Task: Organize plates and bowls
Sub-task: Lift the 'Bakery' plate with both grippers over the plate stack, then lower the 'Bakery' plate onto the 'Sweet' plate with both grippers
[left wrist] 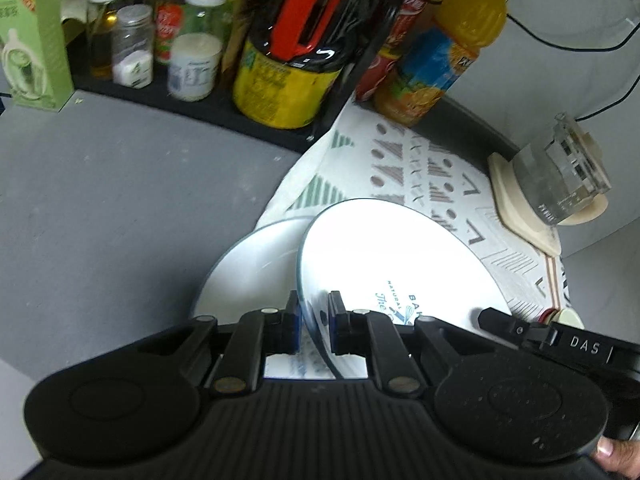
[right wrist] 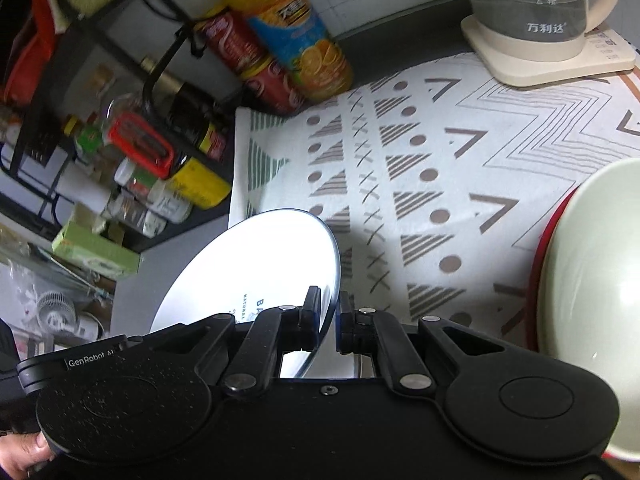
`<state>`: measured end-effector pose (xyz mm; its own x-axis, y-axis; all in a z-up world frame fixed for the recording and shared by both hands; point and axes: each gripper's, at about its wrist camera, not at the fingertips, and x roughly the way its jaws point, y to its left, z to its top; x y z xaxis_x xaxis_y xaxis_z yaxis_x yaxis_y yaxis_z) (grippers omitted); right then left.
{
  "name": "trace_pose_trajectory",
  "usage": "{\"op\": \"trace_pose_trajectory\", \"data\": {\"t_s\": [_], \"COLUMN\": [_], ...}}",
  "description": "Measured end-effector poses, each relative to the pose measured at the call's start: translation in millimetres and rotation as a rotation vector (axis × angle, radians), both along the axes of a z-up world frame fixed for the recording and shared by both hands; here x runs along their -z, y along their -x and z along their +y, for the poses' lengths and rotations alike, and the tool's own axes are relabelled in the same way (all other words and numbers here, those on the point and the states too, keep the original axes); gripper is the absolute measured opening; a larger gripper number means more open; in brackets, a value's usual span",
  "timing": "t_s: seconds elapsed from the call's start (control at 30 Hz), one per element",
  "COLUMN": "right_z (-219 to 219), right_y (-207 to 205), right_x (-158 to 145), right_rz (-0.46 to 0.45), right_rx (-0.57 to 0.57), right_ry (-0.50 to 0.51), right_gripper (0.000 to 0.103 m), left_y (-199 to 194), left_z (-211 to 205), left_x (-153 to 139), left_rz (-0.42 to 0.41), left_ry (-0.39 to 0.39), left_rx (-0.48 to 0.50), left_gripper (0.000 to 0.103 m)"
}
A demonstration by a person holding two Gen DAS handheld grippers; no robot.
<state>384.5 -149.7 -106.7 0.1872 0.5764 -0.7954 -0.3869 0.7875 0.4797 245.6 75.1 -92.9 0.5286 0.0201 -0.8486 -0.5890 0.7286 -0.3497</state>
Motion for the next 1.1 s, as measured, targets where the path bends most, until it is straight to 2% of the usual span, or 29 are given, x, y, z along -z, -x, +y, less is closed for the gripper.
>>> {"op": "trace_pose_trajectory", "data": {"t_s": [0.2,0.4,0.67,0.9,1.03,1.1], "right_z": [6,3,6,5,8,8], "right_y": [13,27,40,43,44,42], "right_x": [3,7,9,13,15,16], "right_rz": [-0.021,-0.005,-0.047,-0.035,-0.036,-0.034], "right_rx": [-0.032,0.007,0.004,0.025,0.029,0.043], "right_ry": [0.047,0.090,0.156,0.178,0.189,0.186], "right_gripper": [0.007,0.007,0.007,0.007,0.007,0.007], "left_y": [14,17,18,18,20,20], "left_z": [1,-1,-3,-4,-6,-5], "left_x": [10,18,27,36,35,38], "left_rz": [0.024,0.053,0.077,0.101,0.097,0.097], "left_ry": [0.018,0.025,0.037,0.051,0.032,0.054], "left_rx": [0.002,0.016,0.033,0.045,0.066,0.070], "left_gripper": [0.011,0.012,0.013,0.014,0.015,0.015]}}
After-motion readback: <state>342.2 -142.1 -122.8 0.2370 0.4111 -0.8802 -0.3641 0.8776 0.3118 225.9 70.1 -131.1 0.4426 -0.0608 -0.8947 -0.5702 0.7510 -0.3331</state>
